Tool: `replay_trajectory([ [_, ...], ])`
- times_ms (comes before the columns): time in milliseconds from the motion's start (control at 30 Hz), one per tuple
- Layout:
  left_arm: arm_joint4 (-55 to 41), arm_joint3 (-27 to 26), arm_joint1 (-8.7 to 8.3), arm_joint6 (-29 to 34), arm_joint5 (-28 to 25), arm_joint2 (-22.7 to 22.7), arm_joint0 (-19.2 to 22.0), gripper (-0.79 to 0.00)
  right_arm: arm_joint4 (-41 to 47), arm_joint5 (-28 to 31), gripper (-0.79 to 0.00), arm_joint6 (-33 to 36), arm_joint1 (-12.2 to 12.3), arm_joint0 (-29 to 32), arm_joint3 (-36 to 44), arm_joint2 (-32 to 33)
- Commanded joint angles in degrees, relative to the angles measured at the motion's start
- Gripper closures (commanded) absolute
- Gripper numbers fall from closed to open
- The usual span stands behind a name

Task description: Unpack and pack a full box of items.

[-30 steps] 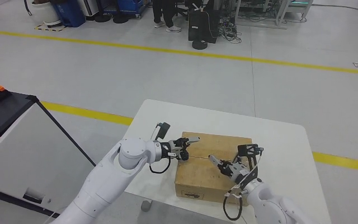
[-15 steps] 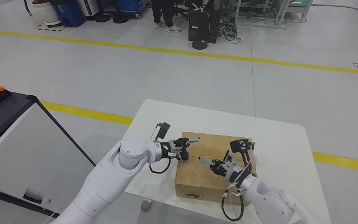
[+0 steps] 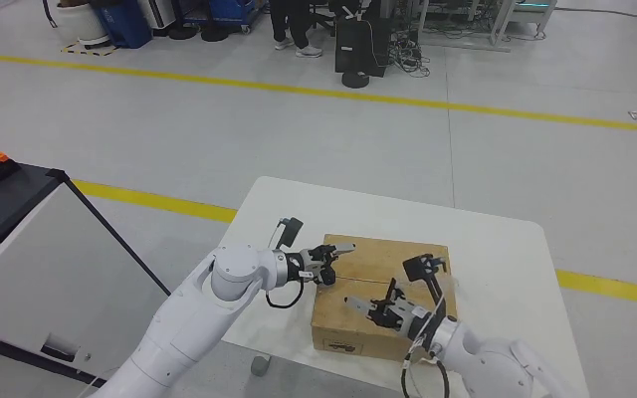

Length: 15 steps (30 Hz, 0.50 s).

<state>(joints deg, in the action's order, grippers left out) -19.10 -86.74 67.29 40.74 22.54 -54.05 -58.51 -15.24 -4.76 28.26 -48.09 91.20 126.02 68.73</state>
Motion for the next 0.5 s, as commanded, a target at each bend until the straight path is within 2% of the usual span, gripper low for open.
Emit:
replay_trajectory([
  [0,0.0,0.0,0.00,0.0,0.0,0.0,0.0,-0.785,0.7,1.1,-0.785,0.3,0.3,2.1,1.3,2.6],
  [200,0.0,0.0,0.00,0.0,0.0,0.0,0.0,-0.785,4.8,3.5,-0.785,1.5,1.2,9.8,3.3,13.2],
  [467,0.0,0.0,0.00,0.0,0.0,0.0,0.0,-0.785,18.2,6.2,-0.785,8.4,1.7,20.5,1.2,34.0],
])
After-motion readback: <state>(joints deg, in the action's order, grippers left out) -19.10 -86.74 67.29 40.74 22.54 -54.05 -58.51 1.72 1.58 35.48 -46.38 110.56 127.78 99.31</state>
